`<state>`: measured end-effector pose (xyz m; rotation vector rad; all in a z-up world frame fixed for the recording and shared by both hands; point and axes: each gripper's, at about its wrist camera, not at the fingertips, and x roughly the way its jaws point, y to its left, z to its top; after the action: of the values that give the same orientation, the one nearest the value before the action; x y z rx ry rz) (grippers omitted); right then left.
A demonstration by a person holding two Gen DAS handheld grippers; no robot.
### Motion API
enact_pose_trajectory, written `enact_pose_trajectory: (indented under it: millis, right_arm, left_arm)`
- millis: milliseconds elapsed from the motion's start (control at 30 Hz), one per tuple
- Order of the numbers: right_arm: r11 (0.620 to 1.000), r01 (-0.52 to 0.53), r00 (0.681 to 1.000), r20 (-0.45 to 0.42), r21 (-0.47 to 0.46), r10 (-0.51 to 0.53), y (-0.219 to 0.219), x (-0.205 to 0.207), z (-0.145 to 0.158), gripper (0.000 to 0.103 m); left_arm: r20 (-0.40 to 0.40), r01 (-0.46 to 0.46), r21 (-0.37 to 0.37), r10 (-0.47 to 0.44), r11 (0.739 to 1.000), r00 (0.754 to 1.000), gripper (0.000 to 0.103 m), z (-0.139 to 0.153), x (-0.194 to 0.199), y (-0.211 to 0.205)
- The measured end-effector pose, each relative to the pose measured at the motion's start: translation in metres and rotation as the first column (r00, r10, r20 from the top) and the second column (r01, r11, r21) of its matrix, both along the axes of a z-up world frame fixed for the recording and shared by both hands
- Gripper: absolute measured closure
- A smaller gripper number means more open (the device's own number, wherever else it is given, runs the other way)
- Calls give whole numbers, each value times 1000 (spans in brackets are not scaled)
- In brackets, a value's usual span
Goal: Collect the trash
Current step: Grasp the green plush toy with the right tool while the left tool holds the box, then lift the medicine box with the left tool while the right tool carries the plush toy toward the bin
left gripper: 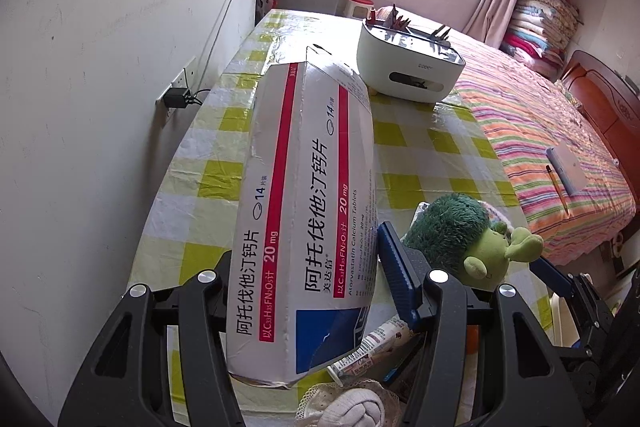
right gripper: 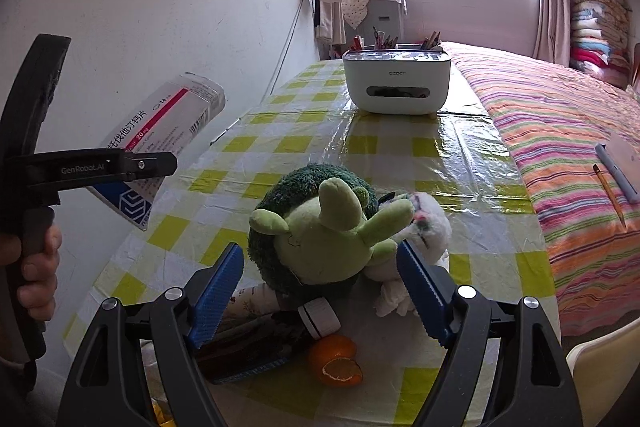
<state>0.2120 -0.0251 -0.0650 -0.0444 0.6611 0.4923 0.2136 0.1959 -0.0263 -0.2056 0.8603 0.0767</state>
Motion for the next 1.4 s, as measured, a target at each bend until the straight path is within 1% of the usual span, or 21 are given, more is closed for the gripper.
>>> enact_pose_trajectory:
  millis: [133,200,267,300,433,467,500,567,633,733,933,1033,1133,1400]
  right_arm:
    - [996,-46,999,8,-79,47,17,13,-8,26]
    - [991,-46,999,17,-124,49,25,18,-13,26]
    - [989,-50,999,5,-140,51,27,25,-17,26]
    - [990,-48,999,-5,-134,48,27,29,-18,26]
    - [998,-49,996,-76,-26,47,21,43,-19,28]
    - [999,-54,994,-97,5,55,19,45,-19,38]
    - [998,-52,992,-110,28,55,19,47,-18,44]
    - [997,-41,989,-139,63,49,17,49,-17,50]
    - [997,-40,988,-144,69,49,17,48,-18,53]
    - [994,-34,988,-147,101,49,13,46,-16,57]
    - [989,-12,995,-93,147,26,0,38,1,58]
    - [990,1,997,-70,142,9,-7,33,7,58]
    - [986,16,998,-69,166,-5,-18,28,13,58]
    - [986,81,996,-55,146,-74,-46,11,23,58]
  left_arm:
    - [2,3,-12,-3,1000,1000,48,1,-2,3]
    - [2,8,-18,-8,1000,1000,48,1,-2,3]
    - [2,12,-15,-12,1000,1000,48,1,-3,3]
    - [1,15,-14,-15,1000,1000,48,1,-3,2]
    - [-1,19,-12,-19,1000,1000,47,1,-3,1]
    - [-1,20,-13,-20,1000,1000,47,2,-3,1]
    - [-2,20,-13,-20,1000,1000,47,1,-3,1]
    - [-5,24,-9,-24,1000,1000,47,1,-2,0]
    - [-8,30,-1,-30,1000,1000,47,0,-2,-3]
    - [-8,29,8,-29,1000,1000,47,0,-2,-3]
    - [18,19,9,-20,1000,1000,47,5,-6,-3]
    - [31,21,12,-21,1000,999,47,7,-9,-5]
    - [44,27,13,-27,1000,999,47,10,-12,-8]
    - [85,65,22,-66,998,994,47,20,-21,-24]
